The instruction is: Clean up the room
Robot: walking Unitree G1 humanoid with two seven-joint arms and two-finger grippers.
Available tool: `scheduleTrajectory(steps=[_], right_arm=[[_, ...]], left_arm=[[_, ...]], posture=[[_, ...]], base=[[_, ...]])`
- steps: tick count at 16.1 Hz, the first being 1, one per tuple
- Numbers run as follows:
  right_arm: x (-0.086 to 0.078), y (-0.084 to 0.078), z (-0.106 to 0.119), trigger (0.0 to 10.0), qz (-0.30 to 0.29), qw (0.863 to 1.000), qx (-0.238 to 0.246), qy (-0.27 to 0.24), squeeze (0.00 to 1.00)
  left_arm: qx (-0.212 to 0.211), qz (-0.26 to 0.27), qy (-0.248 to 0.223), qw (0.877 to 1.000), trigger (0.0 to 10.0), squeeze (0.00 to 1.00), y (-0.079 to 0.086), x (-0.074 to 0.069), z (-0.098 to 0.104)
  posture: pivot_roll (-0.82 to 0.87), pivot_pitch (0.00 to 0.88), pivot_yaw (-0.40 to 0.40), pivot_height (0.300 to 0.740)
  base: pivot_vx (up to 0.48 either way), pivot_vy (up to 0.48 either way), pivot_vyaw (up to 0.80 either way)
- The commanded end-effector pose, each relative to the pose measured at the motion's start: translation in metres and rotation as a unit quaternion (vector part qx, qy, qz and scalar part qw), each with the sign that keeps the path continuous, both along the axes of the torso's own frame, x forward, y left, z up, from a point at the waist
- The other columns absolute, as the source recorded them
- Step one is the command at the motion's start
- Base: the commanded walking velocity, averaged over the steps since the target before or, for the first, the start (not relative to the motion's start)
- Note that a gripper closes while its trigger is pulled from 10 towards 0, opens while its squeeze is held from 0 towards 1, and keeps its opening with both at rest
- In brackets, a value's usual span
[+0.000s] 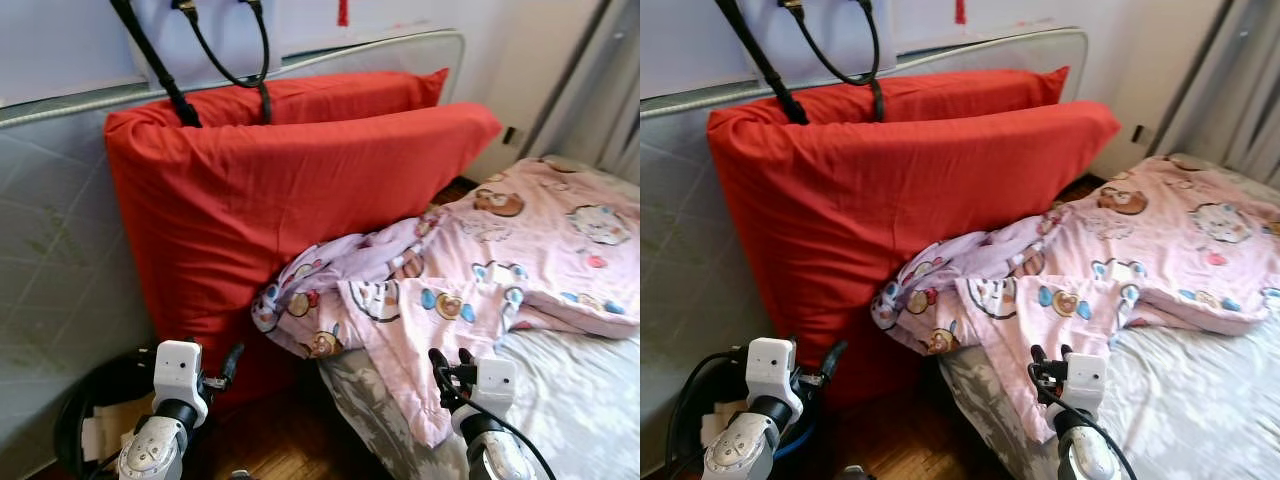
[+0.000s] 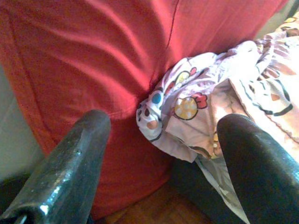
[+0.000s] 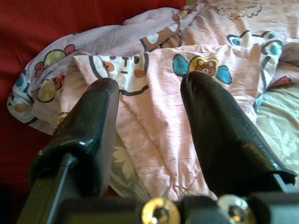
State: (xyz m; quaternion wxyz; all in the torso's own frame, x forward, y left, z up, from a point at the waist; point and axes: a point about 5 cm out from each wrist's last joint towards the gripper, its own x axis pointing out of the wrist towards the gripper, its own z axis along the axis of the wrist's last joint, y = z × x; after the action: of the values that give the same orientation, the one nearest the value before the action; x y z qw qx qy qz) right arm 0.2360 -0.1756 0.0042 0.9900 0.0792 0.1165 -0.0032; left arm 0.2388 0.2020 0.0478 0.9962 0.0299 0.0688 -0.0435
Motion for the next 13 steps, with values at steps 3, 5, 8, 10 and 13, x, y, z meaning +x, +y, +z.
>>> scheduleTrajectory(steps=[3, 5, 8, 10, 13], right_arm=[[0.0007, 0.0016, 0.0005, 10.0, 0.0, 1.0, 0.01, -0.007, 0.0], [0.0001, 0.0019, -0.0002, 10.0, -0.002, 1.0, 0.009, -0.004, 0.0], [-0.0008, 0.0024, -0.0022, 10.0, -0.002, 1.0, 0.01, 0.0, 0.0], [-0.0009, 0.0032, -0.0025, 10.0, -0.002, 1.0, 0.012, 0.0, 0.0], [-0.0014, 0.0048, -0.0039, 10.0, 0.001, 1.0, 0.013, 0.002, 0.0]], left_arm=[[0.006, -0.002, 0.0, 1.0, 10.0, 0.0, 0.0001, 0.0007, 0.0029], [0.008, -0.002, 0.003, 1.0, 10.0, 0.0, 0.001, -0.0003, 0.0023], [0.01, -0.002, 0.004, 1.0, 10.0, 0.0, 0.0019, -0.0007, 0.002], [0.01, -0.003, 0.005, 1.0, 10.0, 0.0, 0.0021, -0.0006, 0.002], [0.009, -0.004, 0.007, 1.0, 10.0, 0.0, 0.0024, -0.0005, 0.0021]], posture=[[0.03, 0.0, -0.032, 0.65], [0.03, 0.0, -0.031, 0.65], [0.03, 0.001, -0.028, 0.65], [0.03, 0.001, -0.026, 0.65], [0.04, 0.002, -0.024, 0.65]], base=[[0.0, 0.0, 0.0], [0.0, 0.0, 0.0], [0.0, 0.0, 0.0], [0.0, 0.0, 0.0], [0.0, 0.0, 0.0]])
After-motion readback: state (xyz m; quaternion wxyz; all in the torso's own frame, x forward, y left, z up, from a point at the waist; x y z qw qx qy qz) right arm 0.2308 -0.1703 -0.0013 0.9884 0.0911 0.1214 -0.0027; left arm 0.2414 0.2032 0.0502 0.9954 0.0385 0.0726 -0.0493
